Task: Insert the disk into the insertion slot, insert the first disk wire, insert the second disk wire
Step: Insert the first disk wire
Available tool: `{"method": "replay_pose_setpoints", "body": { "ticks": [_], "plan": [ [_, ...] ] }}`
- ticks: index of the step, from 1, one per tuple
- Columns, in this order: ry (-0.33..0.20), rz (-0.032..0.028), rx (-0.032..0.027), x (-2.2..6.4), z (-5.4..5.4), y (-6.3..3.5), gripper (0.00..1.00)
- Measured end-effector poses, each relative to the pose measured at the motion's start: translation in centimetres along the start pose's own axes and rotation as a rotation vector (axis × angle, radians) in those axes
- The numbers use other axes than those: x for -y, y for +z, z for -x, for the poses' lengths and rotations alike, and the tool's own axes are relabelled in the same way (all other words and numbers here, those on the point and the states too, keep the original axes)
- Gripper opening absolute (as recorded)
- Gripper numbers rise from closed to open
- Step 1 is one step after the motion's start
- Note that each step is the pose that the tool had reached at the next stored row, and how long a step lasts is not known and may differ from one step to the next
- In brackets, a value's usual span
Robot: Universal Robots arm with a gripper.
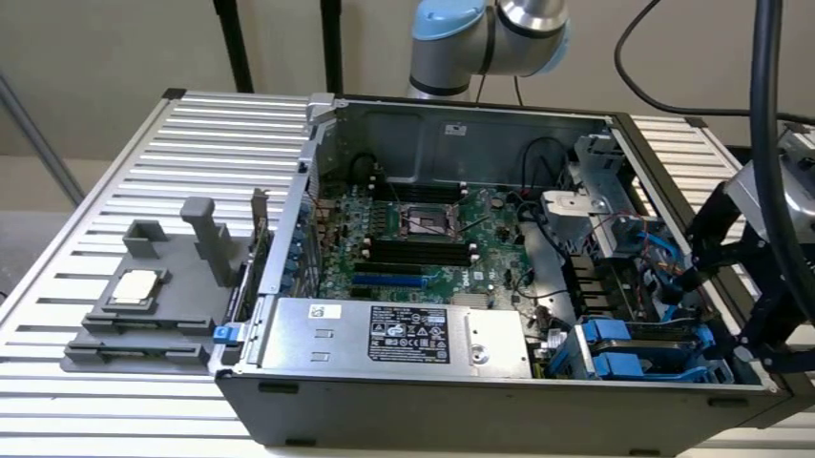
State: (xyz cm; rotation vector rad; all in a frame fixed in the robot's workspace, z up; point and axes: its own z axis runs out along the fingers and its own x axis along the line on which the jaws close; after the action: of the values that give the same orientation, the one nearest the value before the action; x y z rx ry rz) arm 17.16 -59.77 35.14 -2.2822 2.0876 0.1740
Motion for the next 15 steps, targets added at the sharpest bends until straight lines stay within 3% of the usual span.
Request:
{"method": "replay_pose_setpoints", "body": {
  "ticks": [2,4,7,8,11,13,15],
  "plan": [
    [-0.002,0.0032,0.0015,0.12,-0.13,0.18,0.63],
    [-0.004,0.006,0.0031,0.24,-0.23,0.32,0.5],
    [-0.01,0.008,0.005,0.52,-0.29,0.34,0.44],
    [-0.012,0.0084,0.0057,0.63,-0.3,0.34,0.38],
    [-0.022,0.0094,0.0085,0.76,-0.34,0.36,0.38],
    [-0.032,0.0099,0.0144,0.76,-0.36,0.4,0.38],
    [-0.042,0.0098,0.0255,0.77,-0.37,0.41,0.38]
  ]
}}
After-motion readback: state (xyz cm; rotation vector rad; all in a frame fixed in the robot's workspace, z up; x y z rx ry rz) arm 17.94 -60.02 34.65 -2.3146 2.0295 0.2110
